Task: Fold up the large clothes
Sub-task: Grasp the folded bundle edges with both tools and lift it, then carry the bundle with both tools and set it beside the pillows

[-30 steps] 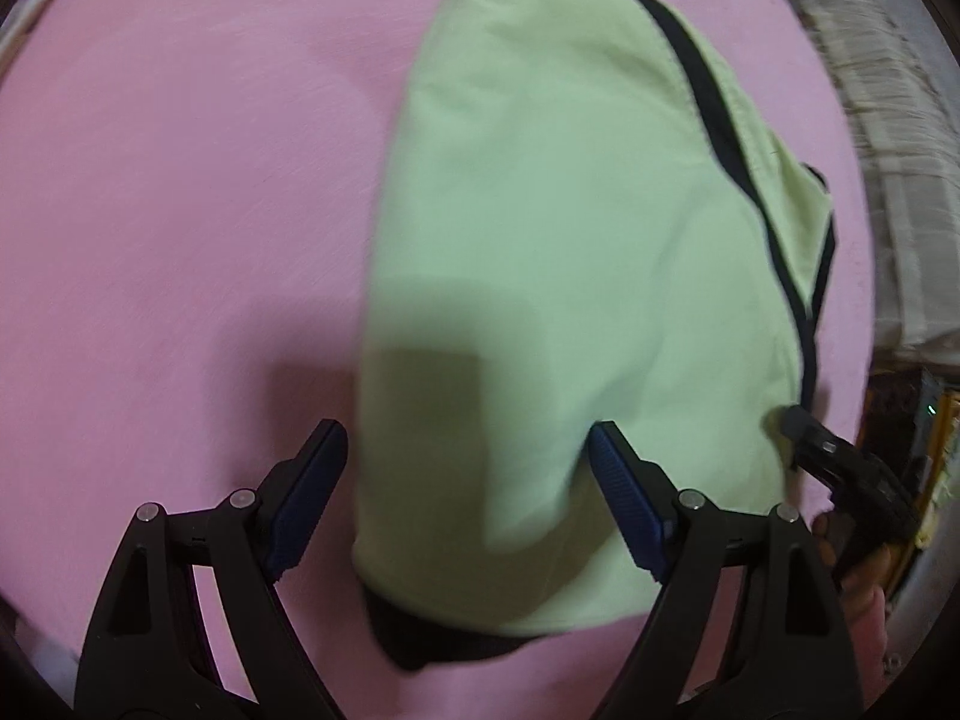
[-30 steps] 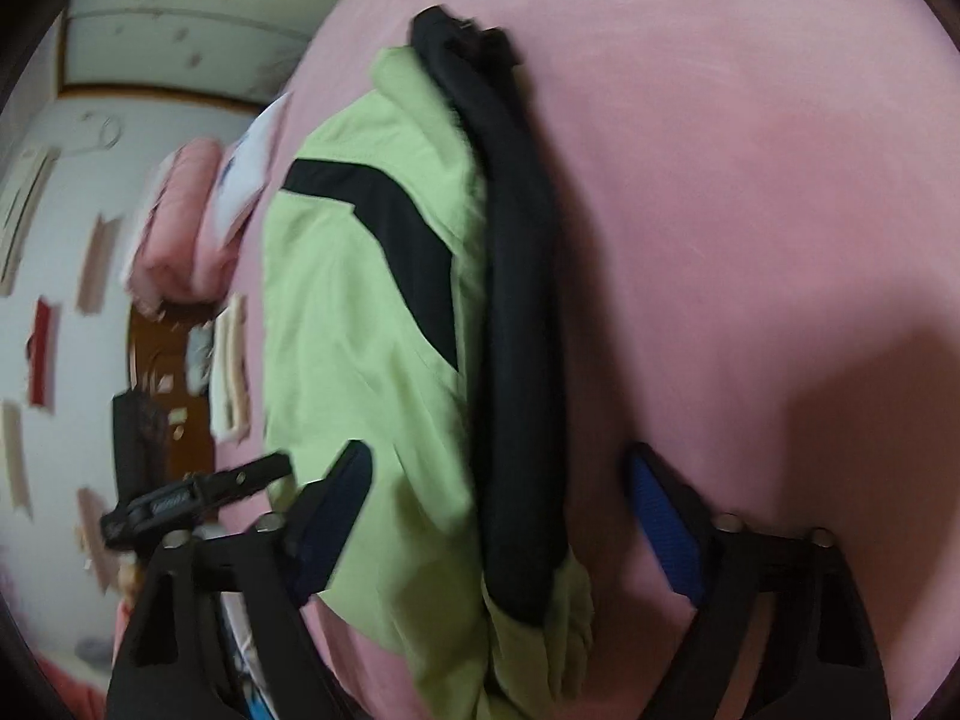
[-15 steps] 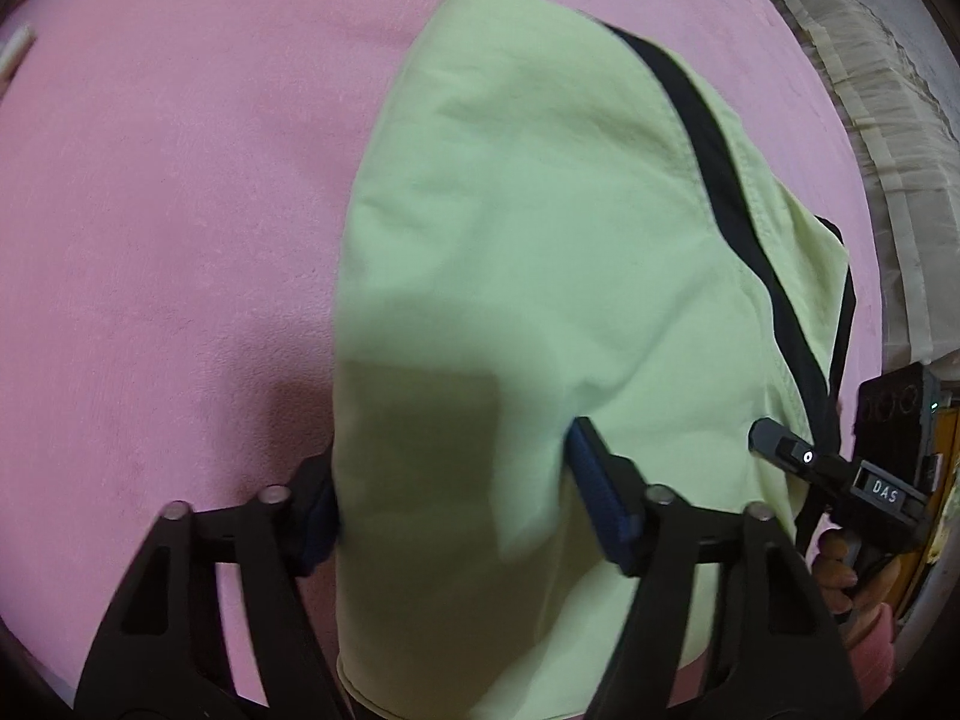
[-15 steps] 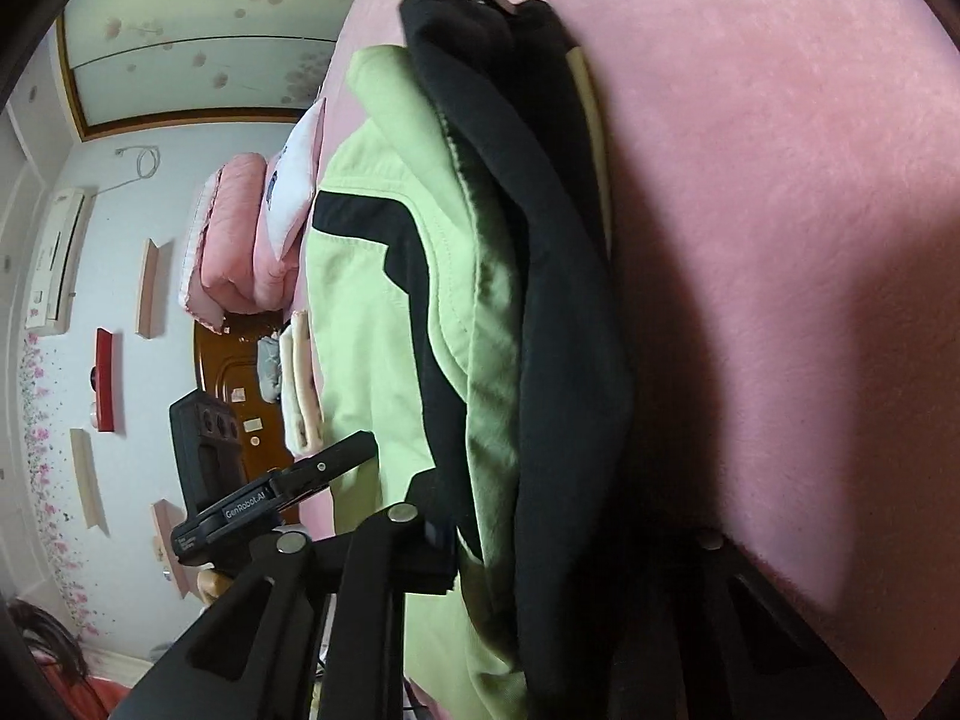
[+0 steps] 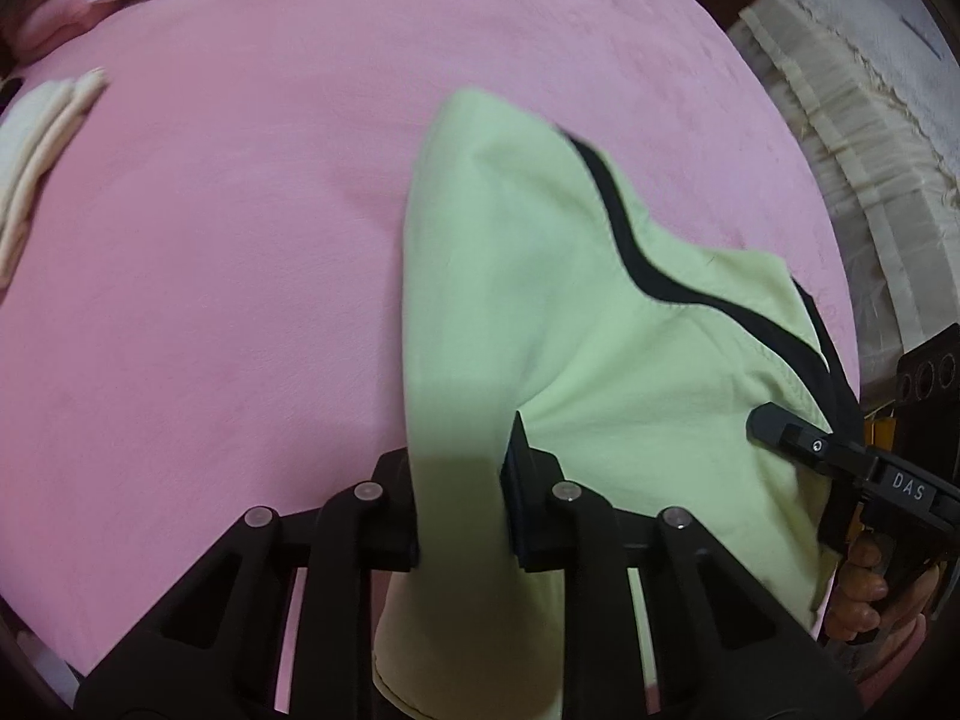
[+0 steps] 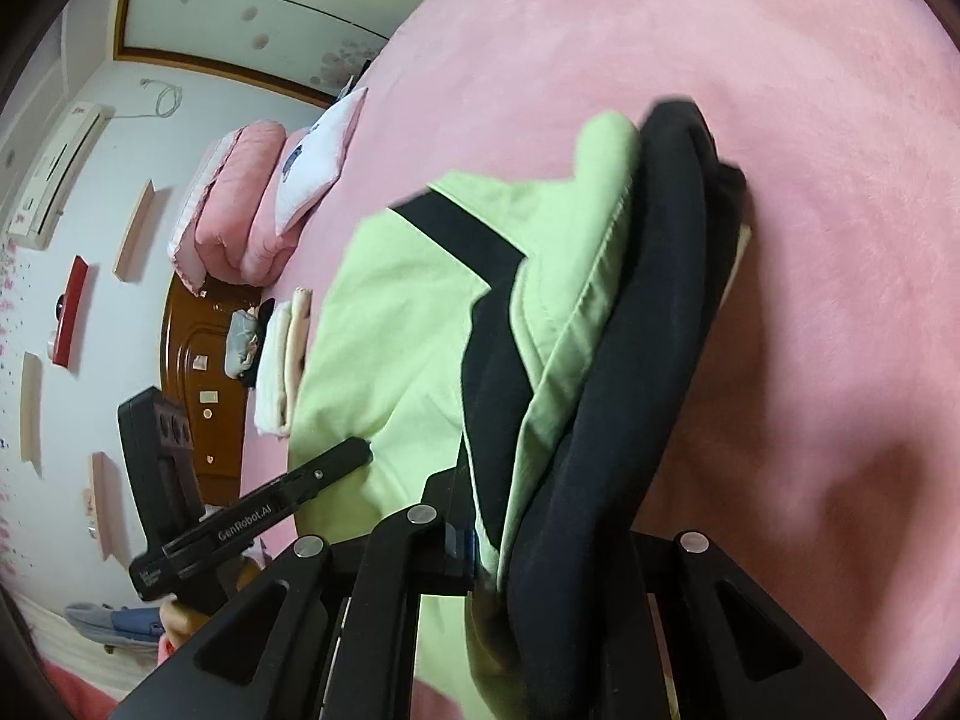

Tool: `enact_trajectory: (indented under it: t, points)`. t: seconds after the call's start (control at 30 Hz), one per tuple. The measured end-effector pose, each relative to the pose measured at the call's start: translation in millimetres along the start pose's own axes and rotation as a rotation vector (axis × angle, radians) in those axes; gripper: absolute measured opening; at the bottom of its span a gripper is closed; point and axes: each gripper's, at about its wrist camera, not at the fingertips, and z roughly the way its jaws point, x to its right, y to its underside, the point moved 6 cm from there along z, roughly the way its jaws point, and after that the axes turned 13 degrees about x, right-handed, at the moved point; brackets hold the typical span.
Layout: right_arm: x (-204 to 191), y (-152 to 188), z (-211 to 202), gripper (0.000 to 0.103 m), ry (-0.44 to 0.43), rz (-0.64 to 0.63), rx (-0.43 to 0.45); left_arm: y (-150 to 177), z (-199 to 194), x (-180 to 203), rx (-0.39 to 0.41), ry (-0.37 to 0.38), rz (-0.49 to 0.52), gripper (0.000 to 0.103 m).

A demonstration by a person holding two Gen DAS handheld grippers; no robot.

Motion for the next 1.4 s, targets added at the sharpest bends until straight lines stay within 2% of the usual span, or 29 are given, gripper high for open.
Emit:
enact_trajectory:
  t: [0.13,0.33,0.43,0.6,0.8,0.9,0.97,1.03,1.1,1.13,1.17,1.23,1.3,1.37,1.4]
  points:
    - [-43,18,5,0.011,0.023,-0.095,-0.025,15,-37,-27,-0.009,0.012,-0.038,0.016]
    - [-138,50,43,0.011,0.020,-0.194,-0.032,-4,-86,-146,0.010,0.023,-0.114,0.015]
    - [-201,67,70,0.011,0.002,-0.249,-0.018,-31,-115,-212,0.040,0.010,-0.106,0.015]
    - [-317,92,139,0.011,-0.073,-0.330,0.013,-96,-167,-333,0.165,-0.075,-0.059,0.014]
    - [-467,107,252,0.011,-0.197,-0.366,0.062,-179,-224,-478,0.291,-0.194,-0.011,0.013]
    - [-546,106,315,0.011,-0.258,-0.417,0.103,-230,-235,-540,0.363,-0.249,0.016,0.013]
    - [-600,102,357,0.011,-0.289,-0.453,0.139,-267,-229,-581,0.399,-0.276,0.041,0.013]
    - [-640,85,415,0.011,-0.316,-0.429,0.165,-295,-215,-625,0.420,-0.293,0.054,0.013]
    - [-652,78,462,0.011,-0.325,-0.369,0.180,-318,-186,-653,0.419,-0.286,0.056,0.013]
    - [-666,85,488,0.011,-0.316,-0.359,0.183,-328,-159,-668,0.410,-0.269,0.040,0.013]
    - [-664,88,505,0.011,-0.295,-0.350,0.176,-334,-128,-680,0.390,-0.249,0.026,0.013]
    - [-669,95,567,0.011,-0.235,-0.344,0.144,-328,-68,-696,0.347,-0.200,0.019,0.013]
    - [-661,104,625,0.011,-0.162,-0.315,0.092,-309,-25,-717,0.303,-0.190,0.024,0.014]
    - [-638,108,662,0.011,-0.109,-0.275,0.061,-301,-9,-725,0.358,-0.184,0.066,0.020]
    - [-626,113,670,0.011,-0.118,-0.253,0.047,-299,-8,-728,0.374,-0.160,0.062,0.021]
